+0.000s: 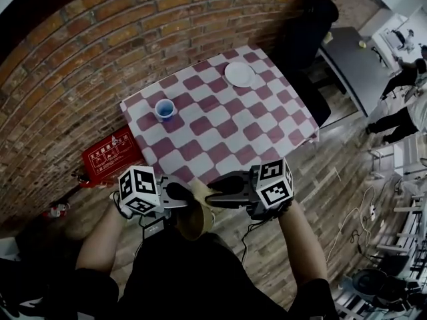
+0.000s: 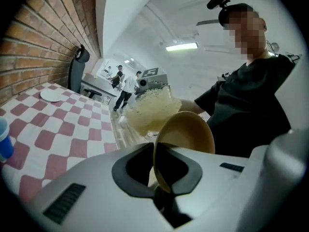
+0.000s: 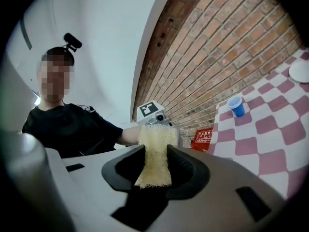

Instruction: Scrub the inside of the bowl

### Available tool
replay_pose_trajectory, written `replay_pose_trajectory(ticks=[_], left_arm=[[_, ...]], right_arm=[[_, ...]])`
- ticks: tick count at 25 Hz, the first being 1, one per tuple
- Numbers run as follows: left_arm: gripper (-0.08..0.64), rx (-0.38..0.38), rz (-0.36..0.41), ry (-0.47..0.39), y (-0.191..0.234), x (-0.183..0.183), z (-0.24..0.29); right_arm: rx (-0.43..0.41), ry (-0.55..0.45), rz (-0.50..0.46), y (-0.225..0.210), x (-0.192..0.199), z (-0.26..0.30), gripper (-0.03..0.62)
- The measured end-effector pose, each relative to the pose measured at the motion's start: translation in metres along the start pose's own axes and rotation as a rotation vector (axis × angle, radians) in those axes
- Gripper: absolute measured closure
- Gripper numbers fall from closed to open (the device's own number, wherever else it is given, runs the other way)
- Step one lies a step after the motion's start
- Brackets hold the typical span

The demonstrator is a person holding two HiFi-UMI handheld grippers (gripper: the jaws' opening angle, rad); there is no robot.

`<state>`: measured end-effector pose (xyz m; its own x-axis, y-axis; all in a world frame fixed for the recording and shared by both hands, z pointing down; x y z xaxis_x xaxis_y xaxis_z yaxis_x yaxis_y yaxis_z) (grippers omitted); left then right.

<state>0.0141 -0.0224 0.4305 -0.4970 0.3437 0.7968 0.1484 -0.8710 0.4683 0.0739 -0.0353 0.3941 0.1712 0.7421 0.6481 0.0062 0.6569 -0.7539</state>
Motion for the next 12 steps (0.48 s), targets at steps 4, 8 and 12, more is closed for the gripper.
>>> replay_pose_trajectory(ticks=[4, 8, 12], left_arm=[[0.535, 0.021, -0.084, -0.104, 0.002, -0.004, -0.001], [0.535, 0.01, -0.245, -0.29, 0.021, -0.007, -0.012], [0.535, -0.075, -0.457, -0.5, 0.051, -0.002, -0.028]], right_arm=[[-0.005, -0.079, -0.006, 0.003, -0.009, -0.005, 0.439], [0.062, -0.175, -0.096, 0.014, -0.027, -0.015, 0.438], [0.245, -0.239, -0.199, 0.02, -0.034, -0.019, 0.439]])
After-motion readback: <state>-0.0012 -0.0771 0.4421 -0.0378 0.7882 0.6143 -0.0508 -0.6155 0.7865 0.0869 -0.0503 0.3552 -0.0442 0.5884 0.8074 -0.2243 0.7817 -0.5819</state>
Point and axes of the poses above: the fingertips, and each gripper's own axes: z forward along the fingers, y to its left, x out of its underside, the point moved 3 cm from there along -z, backward along the fingers, and after that the axes turned 7 degrees about -x, right-handed, at the moved point
